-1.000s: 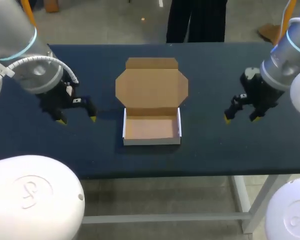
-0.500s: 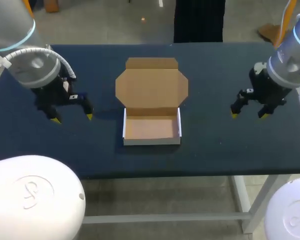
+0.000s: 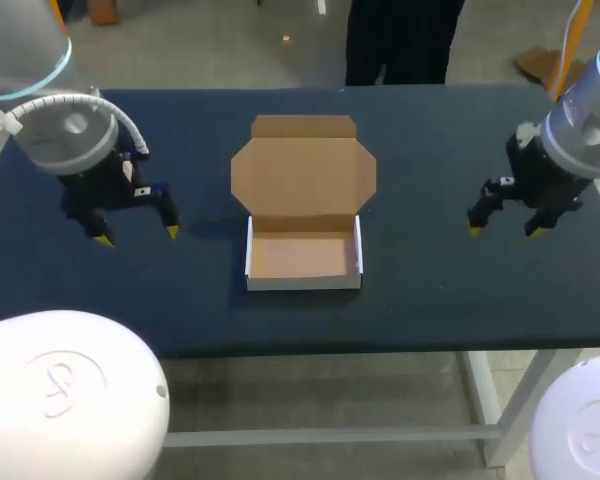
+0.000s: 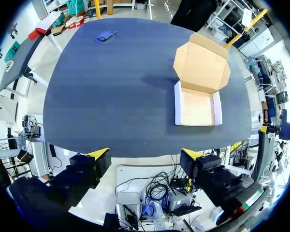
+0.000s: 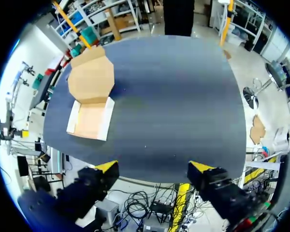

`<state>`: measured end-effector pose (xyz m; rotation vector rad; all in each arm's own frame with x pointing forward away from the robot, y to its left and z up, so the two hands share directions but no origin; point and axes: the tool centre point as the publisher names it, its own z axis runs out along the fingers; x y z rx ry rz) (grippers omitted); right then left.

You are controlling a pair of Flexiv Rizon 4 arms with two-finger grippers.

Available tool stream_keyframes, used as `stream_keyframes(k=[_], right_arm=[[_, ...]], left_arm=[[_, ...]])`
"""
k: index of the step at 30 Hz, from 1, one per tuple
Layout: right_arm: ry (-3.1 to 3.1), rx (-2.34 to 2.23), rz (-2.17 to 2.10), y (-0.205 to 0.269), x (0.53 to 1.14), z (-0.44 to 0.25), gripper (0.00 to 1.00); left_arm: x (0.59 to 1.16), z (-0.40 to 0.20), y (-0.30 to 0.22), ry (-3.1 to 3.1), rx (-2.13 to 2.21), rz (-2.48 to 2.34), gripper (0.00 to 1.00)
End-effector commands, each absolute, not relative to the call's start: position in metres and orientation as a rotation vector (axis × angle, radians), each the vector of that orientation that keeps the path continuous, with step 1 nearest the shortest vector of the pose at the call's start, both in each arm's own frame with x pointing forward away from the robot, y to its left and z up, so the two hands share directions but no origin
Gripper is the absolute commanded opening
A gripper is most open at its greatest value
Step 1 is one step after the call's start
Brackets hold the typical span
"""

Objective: Assemble the packaging by folding the flat box into shape, placing the metal phone stand inside, and closing the box properly

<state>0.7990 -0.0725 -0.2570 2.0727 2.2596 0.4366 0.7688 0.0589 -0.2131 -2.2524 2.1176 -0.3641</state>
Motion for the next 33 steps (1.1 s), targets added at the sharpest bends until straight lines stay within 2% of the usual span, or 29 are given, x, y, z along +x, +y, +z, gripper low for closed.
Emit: stream_keyframes(k=[1,22,33], right_arm=[[2.264,2.078,0.434,-0.073,0.799,-0.253,1.00],[2.288,2.149,0.397,-0.070,0.807,-0.254,1.00],[2.288,2.149,0.397,-0.070,0.807,-0.254,1.00]], left_arm=[[0.766,-0.213,0.062,2.111,-2.254,-0.379,1.00],[0.773,-0.219,0.069,2.086,-2.263,-0.406,1.00],[0.805,-0.249,0.088,2.077,-2.287,-0.399,1.00]])
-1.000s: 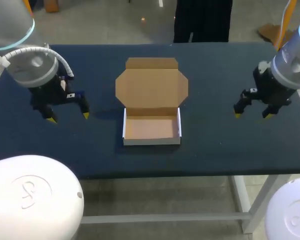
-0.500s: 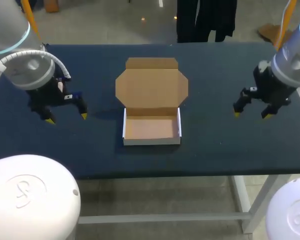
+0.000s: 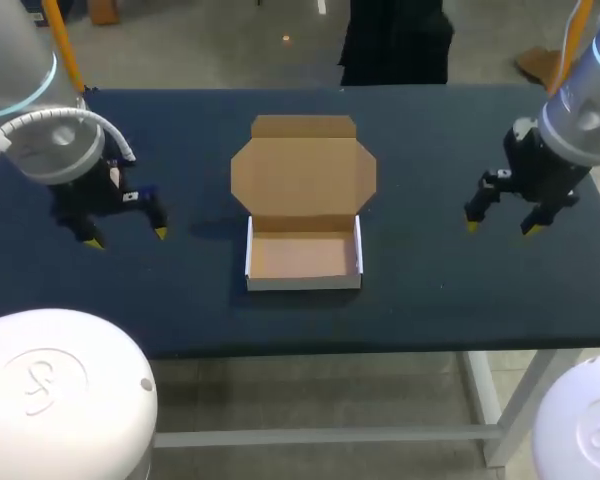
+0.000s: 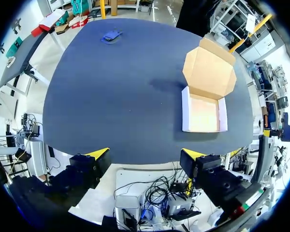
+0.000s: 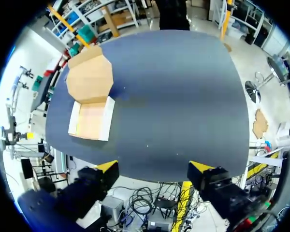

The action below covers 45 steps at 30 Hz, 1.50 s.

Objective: Assemble the packaging by folding the flat box into shape, placing the metal phone stand inside, and closing the box properly

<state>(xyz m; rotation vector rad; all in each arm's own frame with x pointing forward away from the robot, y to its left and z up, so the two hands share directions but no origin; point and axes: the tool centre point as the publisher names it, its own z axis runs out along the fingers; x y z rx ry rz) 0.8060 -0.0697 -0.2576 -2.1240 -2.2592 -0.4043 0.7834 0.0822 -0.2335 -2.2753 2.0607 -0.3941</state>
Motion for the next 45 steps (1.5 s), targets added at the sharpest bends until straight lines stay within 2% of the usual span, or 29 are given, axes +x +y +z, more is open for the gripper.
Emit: stream_keyframes(k=[1,28,45], right_arm=[[-2.256,-2.118,-0.391,-0.070,0.807,-0.254,1.00],[-2.256,-2.118,-0.391,-0.070,0.807,-0.254,1.00],[-2.256,-2.118,-0.391,-0.070,0.807,-0.254,1.00]], left_arm=[[0.810,-0.253,0.092,2.082,-2.287,-0.400,1.00],[0.910,-0.327,0.148,2.135,-2.298,-0.279,1.00],[0.966,-0.351,0.191,2.186,-2.313,-0.209,1.00]])
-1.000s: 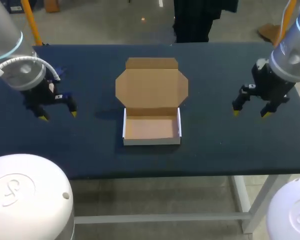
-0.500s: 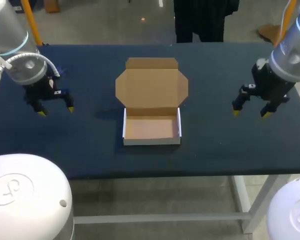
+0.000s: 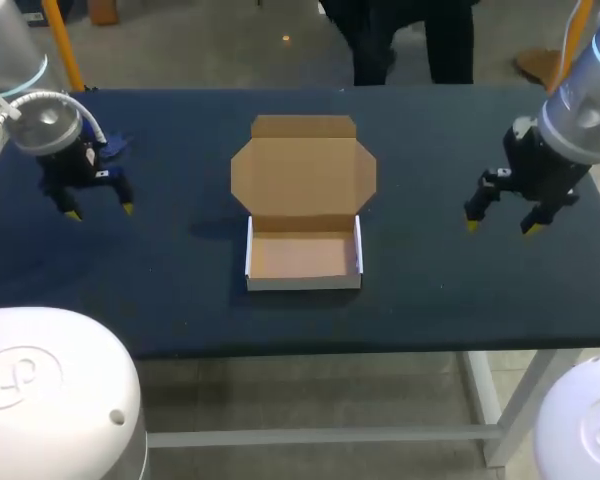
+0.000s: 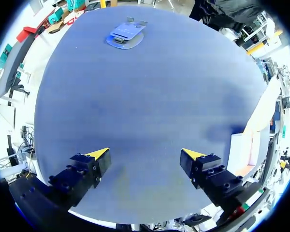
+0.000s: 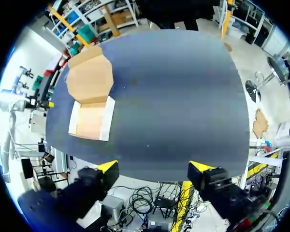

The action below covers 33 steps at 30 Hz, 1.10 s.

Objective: Assemble the packaging by folding the flat box into shape, placing the metal phone stand inside, and closing the box properly

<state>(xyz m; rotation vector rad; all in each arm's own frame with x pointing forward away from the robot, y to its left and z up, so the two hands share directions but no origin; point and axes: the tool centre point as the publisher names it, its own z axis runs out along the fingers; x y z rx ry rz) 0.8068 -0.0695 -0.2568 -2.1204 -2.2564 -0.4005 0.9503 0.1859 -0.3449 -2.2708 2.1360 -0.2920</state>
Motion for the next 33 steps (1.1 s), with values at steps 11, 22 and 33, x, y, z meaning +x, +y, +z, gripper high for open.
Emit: stream_keyframes(k=[11,22,33], right_arm=[[-2.256,-2.118,-0.391,-0.0698,0.8068,-0.2544,1.00],[-2.256,-2.118,-0.391,-0.0698,0.8068,-0.2544,1.00],[-2.256,-2.118,-0.391,-0.0698,0.8068,-0.2544,1.00]], left_arm=[[0.9743,-0.3512,0.1909,2.167,-2.334,-0.160,1.00],[0.9743,-0.3512,0.1909,2.167,-2.334,-0.160,1.00],[0.9743,-0.3512,0.1909,2.167,-2.334,-0.160,1.00]])
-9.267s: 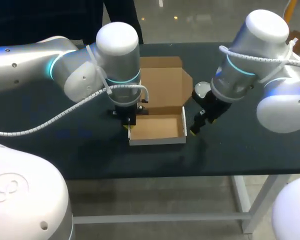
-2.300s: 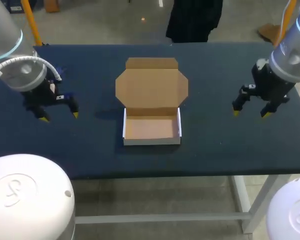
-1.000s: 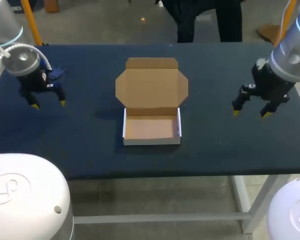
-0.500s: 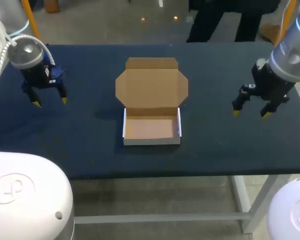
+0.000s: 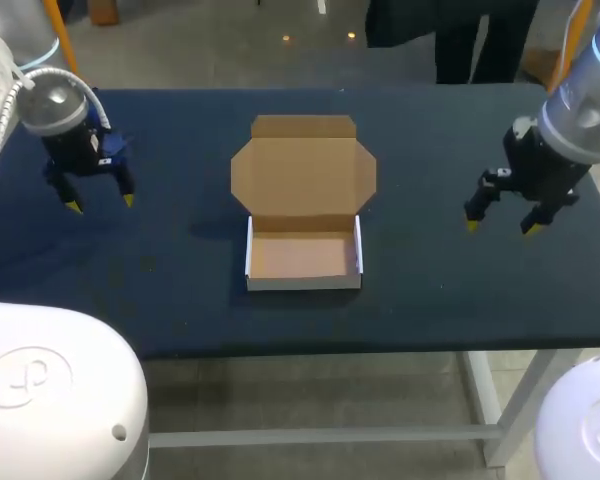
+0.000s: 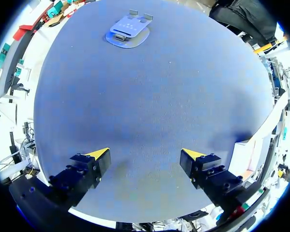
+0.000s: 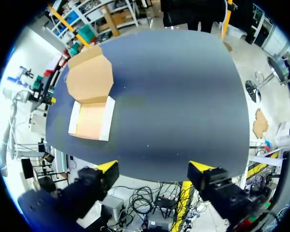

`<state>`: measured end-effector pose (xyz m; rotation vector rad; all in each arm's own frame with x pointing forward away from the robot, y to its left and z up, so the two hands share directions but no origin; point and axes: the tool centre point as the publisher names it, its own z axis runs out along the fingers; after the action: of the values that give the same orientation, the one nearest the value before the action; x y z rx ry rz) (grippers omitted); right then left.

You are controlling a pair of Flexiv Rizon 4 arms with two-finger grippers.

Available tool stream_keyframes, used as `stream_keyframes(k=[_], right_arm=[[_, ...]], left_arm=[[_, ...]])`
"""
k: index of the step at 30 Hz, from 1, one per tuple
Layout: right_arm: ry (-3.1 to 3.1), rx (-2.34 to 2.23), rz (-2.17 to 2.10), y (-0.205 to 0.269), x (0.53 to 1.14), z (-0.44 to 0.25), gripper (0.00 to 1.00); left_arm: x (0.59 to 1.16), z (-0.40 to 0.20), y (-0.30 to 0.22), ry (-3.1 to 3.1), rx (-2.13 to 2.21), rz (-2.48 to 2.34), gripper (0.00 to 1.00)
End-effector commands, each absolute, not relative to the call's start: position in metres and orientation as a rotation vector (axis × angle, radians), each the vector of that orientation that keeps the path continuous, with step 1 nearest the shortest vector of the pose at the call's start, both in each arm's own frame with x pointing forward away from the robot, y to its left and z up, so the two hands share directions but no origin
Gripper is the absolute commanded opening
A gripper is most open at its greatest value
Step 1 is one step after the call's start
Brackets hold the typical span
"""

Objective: Assemble the packaging by folding the flat box into shape, placing the metal phone stand inside, and closing the box properly

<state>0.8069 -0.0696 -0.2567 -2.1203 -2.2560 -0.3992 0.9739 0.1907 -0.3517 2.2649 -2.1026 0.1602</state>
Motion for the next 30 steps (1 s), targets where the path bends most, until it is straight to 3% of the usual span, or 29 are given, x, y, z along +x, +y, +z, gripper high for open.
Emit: stream_keyframes(k=[1,30], right_arm=[[-2.256,-2.118,-0.391,-0.070,0.807,-0.254,1.00],[-2.256,-2.118,-0.391,-0.070,0.807,-0.254,1.00]], left_arm=[[0.974,-0.351,0.191,-2.103,2.265,0.155,1.00],[1.025,-0.388,0.243,-2.285,2.226,0.180,1.00]])
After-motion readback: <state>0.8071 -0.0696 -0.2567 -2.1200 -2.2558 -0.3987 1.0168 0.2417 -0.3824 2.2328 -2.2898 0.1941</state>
